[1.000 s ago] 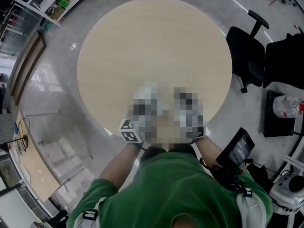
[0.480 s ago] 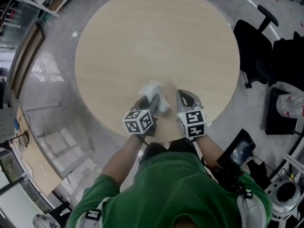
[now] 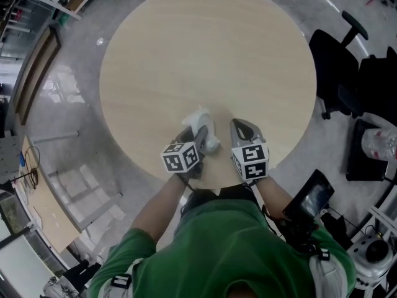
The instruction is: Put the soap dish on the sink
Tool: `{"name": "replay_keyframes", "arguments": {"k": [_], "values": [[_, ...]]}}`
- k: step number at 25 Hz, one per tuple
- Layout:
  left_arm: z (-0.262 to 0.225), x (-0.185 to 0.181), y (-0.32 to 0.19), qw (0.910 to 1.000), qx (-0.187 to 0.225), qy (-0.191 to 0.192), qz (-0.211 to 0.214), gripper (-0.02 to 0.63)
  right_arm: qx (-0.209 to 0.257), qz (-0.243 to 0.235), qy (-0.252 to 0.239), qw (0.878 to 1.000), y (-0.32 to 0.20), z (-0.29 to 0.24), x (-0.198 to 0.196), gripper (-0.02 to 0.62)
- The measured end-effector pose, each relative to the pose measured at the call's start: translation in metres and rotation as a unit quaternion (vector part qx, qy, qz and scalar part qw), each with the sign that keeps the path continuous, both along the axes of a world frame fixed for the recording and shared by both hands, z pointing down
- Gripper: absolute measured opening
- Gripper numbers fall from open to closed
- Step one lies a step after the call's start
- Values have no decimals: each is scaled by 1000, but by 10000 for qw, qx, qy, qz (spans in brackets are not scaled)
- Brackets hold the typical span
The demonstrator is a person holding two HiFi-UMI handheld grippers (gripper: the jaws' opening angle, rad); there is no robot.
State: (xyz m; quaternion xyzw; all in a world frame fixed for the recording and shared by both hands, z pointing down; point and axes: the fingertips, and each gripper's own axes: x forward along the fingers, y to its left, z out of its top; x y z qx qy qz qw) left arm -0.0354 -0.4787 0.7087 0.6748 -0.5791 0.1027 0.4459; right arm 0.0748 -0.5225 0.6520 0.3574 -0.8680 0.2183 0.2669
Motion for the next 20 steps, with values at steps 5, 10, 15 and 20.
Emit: {"name": "replay_keyframes", "arguments": {"k": [5, 10, 15, 20], "values": [[0, -4, -2, 9991, -170, -361, 117, 171, 34, -27, -10, 10000, -5, -2, -3, 3], [3, -4, -5, 9974, -304, -638, 149, 192, 49, -75, -27, 10000, -11, -4, -1, 3], [10, -7, -5, 9953, -445, -838, 189, 230, 36, -118, -19, 9999, -13, -2, 0, 3], [15, -14, 0, 9935, -595, -958, 136, 275, 44, -190, -29, 9998, -13, -3, -3, 3]]}}
